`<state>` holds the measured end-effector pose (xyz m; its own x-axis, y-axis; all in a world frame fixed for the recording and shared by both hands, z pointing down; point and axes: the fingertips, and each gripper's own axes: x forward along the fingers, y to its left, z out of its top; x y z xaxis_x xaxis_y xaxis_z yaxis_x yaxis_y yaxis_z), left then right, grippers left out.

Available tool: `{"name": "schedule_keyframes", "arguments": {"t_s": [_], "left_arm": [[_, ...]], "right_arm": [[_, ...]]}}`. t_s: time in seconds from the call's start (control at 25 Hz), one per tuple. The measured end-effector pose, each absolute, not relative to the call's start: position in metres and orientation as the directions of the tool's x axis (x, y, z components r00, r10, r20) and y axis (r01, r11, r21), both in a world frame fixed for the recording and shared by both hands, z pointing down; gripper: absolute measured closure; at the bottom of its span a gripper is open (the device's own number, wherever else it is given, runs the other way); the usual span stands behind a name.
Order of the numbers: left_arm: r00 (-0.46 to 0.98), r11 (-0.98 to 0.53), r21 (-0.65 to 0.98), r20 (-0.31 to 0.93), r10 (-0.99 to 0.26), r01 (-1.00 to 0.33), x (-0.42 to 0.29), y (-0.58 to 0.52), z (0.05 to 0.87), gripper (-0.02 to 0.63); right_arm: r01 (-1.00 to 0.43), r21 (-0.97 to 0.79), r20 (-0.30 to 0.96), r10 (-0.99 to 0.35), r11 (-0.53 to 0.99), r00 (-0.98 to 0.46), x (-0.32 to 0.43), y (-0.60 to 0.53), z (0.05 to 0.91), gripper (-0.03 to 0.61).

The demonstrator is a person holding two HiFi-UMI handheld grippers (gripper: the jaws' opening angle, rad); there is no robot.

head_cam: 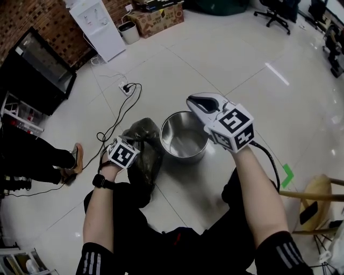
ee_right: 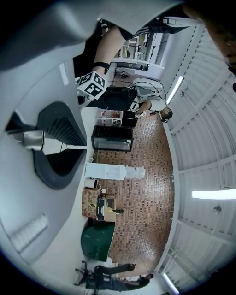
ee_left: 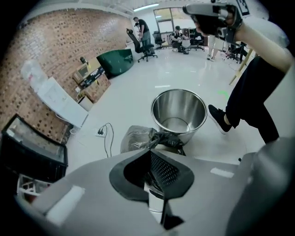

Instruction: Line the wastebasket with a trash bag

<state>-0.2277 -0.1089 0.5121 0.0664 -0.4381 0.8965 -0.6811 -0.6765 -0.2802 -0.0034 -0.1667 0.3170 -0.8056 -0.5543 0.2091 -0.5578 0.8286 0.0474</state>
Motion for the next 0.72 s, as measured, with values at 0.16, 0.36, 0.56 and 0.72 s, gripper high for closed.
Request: {"name": "schedule_keyframes", "arguments": {"t_s": [0.16, 0.36, 0.56, 0.72], "left_arm": [[0.118, -0.687, -0.368, 0.826, -0.551, -0.627, -0.203, -0.112, 0.456, 0.614], [0.168, -0.661, -0.475, 0.725, -0.668, -0.581, -0.174, -0.120, 0.388, 0.614], [0.258, -0.655, -0.513, 0.642, -0.722, -0.555, -0.139, -0.123, 0.330, 0.614], [0.345, -0.654, -0.500, 0.577, -0.740, -0.568, -0.113, -0.122, 0.294, 0.614]], "right_arm": [[-0.544, 0.048, 0.207, -0.541, 0.838, -0.815, -0.008, -0.164, 0.317, 0.551], [-0.537, 0.047, 0.203, -0.535, 0.842, -0.820, -0.009, -0.162, 0.318, 0.549], [-0.466, 0.025, 0.202, -0.461, 0.885, -0.864, -0.024, -0.151, 0.319, 0.459], [-0.397, 0.063, 0.220, -0.401, 0.916, -0.889, -0.042, -0.136, 0.323, 0.361]]}}
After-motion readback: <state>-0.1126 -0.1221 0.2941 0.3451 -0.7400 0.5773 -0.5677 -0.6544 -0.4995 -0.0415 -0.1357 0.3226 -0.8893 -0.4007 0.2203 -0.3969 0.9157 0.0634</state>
